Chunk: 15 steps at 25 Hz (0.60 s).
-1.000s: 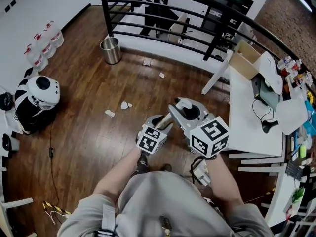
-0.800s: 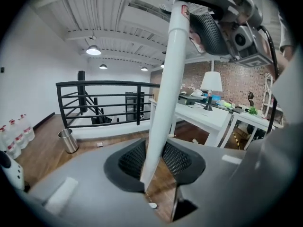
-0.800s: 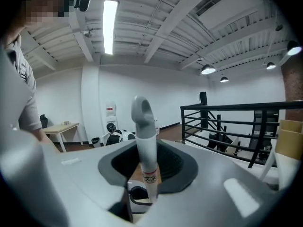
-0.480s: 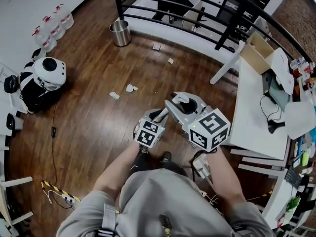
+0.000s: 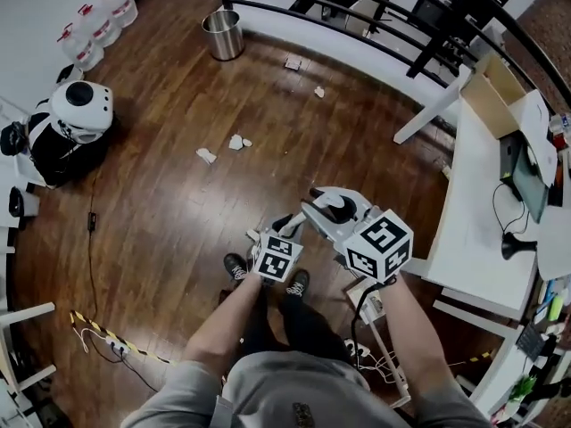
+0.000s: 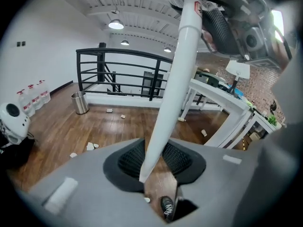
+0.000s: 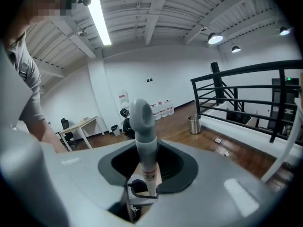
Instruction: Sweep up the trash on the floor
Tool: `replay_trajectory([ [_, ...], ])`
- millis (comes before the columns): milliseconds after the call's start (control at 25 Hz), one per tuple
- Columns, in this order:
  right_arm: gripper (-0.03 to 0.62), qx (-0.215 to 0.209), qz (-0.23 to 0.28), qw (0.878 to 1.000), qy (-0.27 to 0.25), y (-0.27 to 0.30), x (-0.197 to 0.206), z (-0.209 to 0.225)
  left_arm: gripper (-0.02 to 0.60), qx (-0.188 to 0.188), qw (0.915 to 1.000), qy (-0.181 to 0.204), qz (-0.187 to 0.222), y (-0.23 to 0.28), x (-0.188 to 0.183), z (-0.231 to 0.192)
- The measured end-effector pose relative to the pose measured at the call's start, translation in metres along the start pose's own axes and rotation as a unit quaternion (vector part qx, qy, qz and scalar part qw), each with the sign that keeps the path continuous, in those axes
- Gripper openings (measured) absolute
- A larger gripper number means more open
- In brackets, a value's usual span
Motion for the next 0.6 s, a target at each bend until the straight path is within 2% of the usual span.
replay_trajectory([
  [120, 0.093, -0.002, -0.004, 1.000, 0.002, 0.006, 0.017, 0.025, 0.118, -0.006, 0.9999, -0.014, 0.005, 0.028, 0.008, -0.002],
  [240, 0.094, -0.002, -0.011, 1.000, -0.013, 0.001, 0.015, 0.052, 0.121, -0.013, 0.9993, -0.030, 0.020, 0.050, -0.005, 0.000],
  [400, 0.093, -0.006, -0.043, 0.998, -0.039, 0.003, 0.013, 0.078, 0.121, -0.019, 0.9988, -0.043, 0.015, 0.076, -0.019, 0.000],
  [600, 0.094, 0.005, -0.050, 0.998, -0.037, 0.015, -0.001, 0.117, 0.126, -0.004, 0.9983, -0.056, 0.015, 0.104, -0.040, -0.014],
])
Point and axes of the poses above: the fingertips, and each gripper's own axes: y forward along the fingers, z to its right, x out of its underside, the point moved 1 cm from there along -y, backward along the fingers, and after that the axes turned 13 degrees about -x, right-handed, at the moved point
